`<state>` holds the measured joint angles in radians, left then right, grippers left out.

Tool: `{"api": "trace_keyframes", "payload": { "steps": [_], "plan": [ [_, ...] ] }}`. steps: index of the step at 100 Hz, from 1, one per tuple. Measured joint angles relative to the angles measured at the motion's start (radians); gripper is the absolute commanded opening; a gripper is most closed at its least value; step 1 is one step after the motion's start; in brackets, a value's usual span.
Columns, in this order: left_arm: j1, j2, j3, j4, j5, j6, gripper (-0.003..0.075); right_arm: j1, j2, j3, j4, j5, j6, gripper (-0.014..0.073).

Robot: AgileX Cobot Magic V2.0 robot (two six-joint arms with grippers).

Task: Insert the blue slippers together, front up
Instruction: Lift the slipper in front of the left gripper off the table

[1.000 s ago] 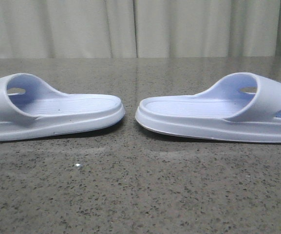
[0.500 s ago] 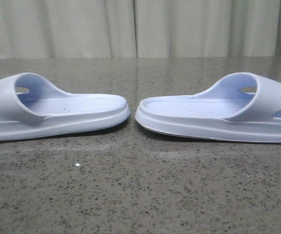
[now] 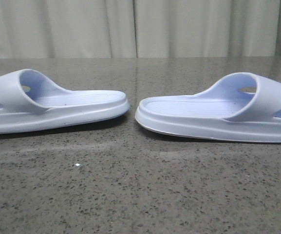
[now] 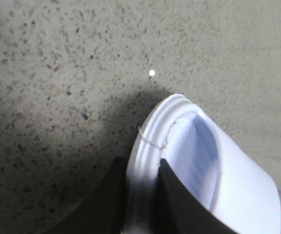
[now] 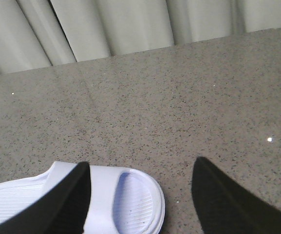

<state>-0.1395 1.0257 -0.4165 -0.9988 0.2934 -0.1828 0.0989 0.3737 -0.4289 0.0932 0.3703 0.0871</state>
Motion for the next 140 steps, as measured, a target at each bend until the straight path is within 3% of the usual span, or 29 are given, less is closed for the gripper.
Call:
{"api": "trace_keyframes", "payload": {
  "steps": [60,83,95,116,140],
  "plan": [
    [0.0,-0.387,0.004,-0.163,-0.023,0.004,0.0027,0.0,0.003,-0.002,0.032,0.014,0.0,0.0389],
    [0.0,-0.401,0.004,-0.17,0.017,0.022,0.0027,0.0,0.08,0.025,0.084,0.06,0.12,0.0384],
    [0.0,-0.401,0.004,-0.17,0.031,0.045,0.0027,0.0,0.134,0.044,0.173,0.062,0.185,0.0357],
    [0.0,-0.401,0.004,-0.17,0.057,0.054,0.0027,0.0,0.216,0.045,0.31,0.024,0.204,0.0349],
    [0.0,-0.401,0.004,-0.17,0.079,0.056,0.0027,0.0,0.318,0.045,0.347,-0.044,0.212,0.0349]
  ]
}}
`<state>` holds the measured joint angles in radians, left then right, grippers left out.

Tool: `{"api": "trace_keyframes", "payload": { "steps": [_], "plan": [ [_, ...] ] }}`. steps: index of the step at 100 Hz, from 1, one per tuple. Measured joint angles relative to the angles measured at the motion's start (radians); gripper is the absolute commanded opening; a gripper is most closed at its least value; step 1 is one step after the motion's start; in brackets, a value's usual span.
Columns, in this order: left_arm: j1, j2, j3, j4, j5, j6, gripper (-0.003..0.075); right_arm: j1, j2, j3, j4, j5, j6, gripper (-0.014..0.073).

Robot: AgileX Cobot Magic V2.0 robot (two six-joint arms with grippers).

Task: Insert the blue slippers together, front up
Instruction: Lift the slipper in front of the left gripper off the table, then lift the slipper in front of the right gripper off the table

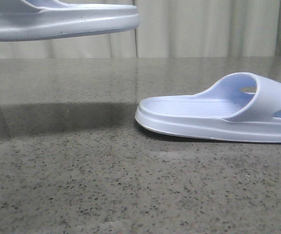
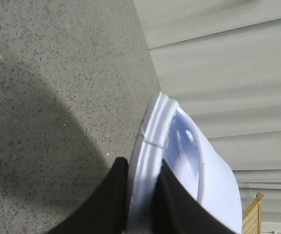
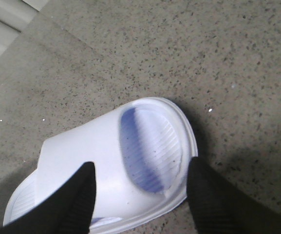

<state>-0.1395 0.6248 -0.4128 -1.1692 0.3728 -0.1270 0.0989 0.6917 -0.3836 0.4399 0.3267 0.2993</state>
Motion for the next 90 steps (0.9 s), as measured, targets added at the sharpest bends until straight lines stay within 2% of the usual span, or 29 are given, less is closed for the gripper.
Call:
{"api": "trace_keyframes", "payload": {
  "steps": [90],
  "plan": [
    [0.0,0.0,0.002,0.0,0.009,0.0,0.0027,0.0,0.283,-0.005,0.015,-0.154,0.004,0.0349]
  ]
}}
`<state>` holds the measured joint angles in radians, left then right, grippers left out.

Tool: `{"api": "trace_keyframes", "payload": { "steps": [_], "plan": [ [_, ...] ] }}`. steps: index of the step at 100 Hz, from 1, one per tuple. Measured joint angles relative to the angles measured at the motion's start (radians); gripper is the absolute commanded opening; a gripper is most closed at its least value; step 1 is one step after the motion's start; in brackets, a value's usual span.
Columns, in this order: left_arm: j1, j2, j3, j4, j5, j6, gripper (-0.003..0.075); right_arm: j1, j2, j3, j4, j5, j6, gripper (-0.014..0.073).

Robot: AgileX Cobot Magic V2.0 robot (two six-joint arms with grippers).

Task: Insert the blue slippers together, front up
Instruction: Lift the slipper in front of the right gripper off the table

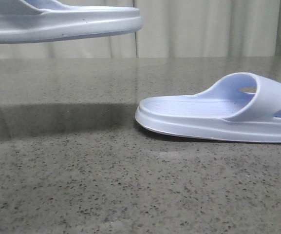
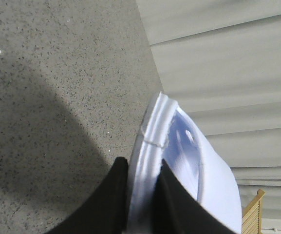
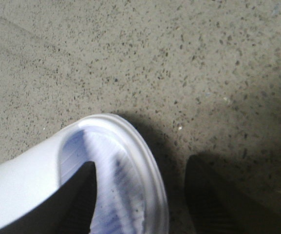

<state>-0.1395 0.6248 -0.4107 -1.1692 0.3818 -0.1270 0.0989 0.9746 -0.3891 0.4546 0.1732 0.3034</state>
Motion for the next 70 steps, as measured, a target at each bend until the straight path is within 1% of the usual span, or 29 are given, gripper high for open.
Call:
{"api": "trace_keyframes", "payload": {
  "steps": [8,17,29,34,42,58,70],
  "plan": [
    [0.0,0.0,0.0,0.0,0.0,0.0,0.0027,0.0,0.011,-0.004,0.003,-0.01,0.0,0.0339],
    [0.0,0.0,0.0,0.0,0.002,0.0,0.0027,0.0,0.018,-0.006,0.005,-0.012,0.0,0.0264],
    [0.0,0.0,0.0,0.0,0.002,0.0,0.0027,0.0,0.025,-0.006,0.005,-0.012,0.0,0.0098],
    [0.0,0.0,0.0,0.0,0.002,0.0,0.0027,0.0,0.027,-0.006,0.005,-0.01,0.0,0.001],
    [0.0,0.0,0.0,0.0,0.002,0.0,0.0027,-0.002,0.029,-0.006,0.005,-0.006,0.0,-0.0106],
    [0.0,0.0,0.0,0.0,0.002,0.0,0.0027,-0.002,0.029,-0.006,0.009,-0.008,0.0,-0.0107],
    [0.0,0.0,0.0,0.0,0.003,0.0,0.0027,-0.002,0.029,-0.004,0.009,-0.04,0.0,-0.0107]
  ]
}}
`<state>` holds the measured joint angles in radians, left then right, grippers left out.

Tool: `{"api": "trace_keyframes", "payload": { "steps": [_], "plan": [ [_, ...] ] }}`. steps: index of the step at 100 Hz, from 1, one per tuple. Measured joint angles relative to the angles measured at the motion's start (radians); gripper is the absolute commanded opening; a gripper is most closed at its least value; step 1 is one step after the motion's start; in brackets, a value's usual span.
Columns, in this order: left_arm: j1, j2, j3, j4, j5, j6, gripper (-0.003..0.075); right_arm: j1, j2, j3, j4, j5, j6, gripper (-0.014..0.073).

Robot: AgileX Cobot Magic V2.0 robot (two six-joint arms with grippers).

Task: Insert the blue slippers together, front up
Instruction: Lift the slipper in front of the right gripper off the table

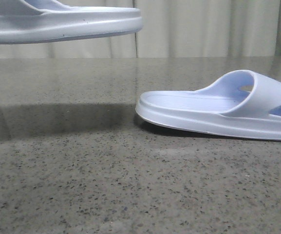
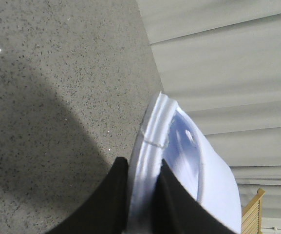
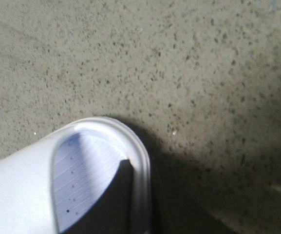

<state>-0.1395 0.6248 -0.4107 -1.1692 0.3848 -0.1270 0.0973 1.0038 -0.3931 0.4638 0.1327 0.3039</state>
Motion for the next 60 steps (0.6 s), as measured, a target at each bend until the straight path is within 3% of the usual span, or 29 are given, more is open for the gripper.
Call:
{"api": "trace_keyframes", "payload": {
  "steps": [40,60],
  "plan": [
    [0.0,0.0,0.0,0.0,0.0,0.0,0.0027,0.0,-0.1,-0.011,0.0,-0.305,0.0,-0.0107],
    [0.0,0.0,0.0,0.0,0.0,0.0,0.0026,-0.001,-0.196,-0.053,0.004,-0.296,0.0,-0.0107]
  ]
}}
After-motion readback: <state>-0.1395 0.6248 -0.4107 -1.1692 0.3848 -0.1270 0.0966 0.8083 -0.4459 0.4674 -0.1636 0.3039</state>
